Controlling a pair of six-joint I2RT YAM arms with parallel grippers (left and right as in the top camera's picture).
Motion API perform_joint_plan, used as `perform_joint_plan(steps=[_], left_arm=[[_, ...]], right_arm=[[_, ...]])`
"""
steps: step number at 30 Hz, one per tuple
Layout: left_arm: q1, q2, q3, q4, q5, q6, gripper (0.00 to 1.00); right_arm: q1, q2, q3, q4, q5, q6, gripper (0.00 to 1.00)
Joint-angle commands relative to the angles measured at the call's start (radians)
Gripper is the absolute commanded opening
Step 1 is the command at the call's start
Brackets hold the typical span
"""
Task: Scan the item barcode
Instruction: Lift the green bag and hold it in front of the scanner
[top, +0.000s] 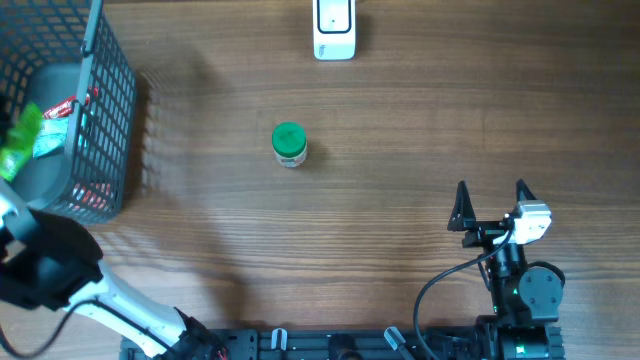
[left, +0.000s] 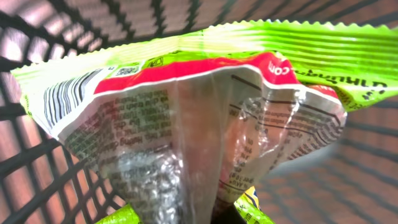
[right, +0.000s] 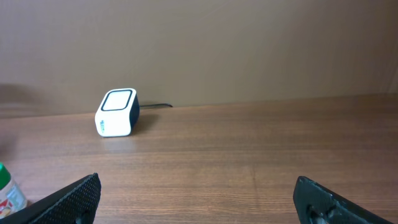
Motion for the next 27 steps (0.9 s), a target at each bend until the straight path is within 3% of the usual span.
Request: perform_joint_plan(steps=[1,8,12,16,21,27], left_arm=[[0.005,-0.141,0.152,-0.001,0.108,-0.016,0.04],[-0.051,-0.333,0.232,0.1,0.451,-0.097,0.04],[-0.222,-0.394,0.232,0.166,0.532,-0.119,0.04],[-0.528,-0.38,0.23,0.183,0.465,-0.118,0.04],[-0.921,-0.277,0.23,0.187,0.216,-0.115,0.04],[-1.243,-0.075,0.23,0.194,0.047,-0.11,0.04]], right_arm=[[-0.003,0.002,-0.001,0.003,-0.016,0.015,1.0],[-0.003,0.002,-0.001,0.003,-0.016,0.014,1.0],[-0.003,0.002,-0.001,0.003,-0.016,0.015,1.0],[-0.003,0.002,-0.001,0.003,-0.016,0.015,1.0],[-0.003,0.002,-0.001,0.003,-0.016,0.015,1.0],[-0.003,0.002,-0.001,0.003,-0.016,0.014,1.0]])
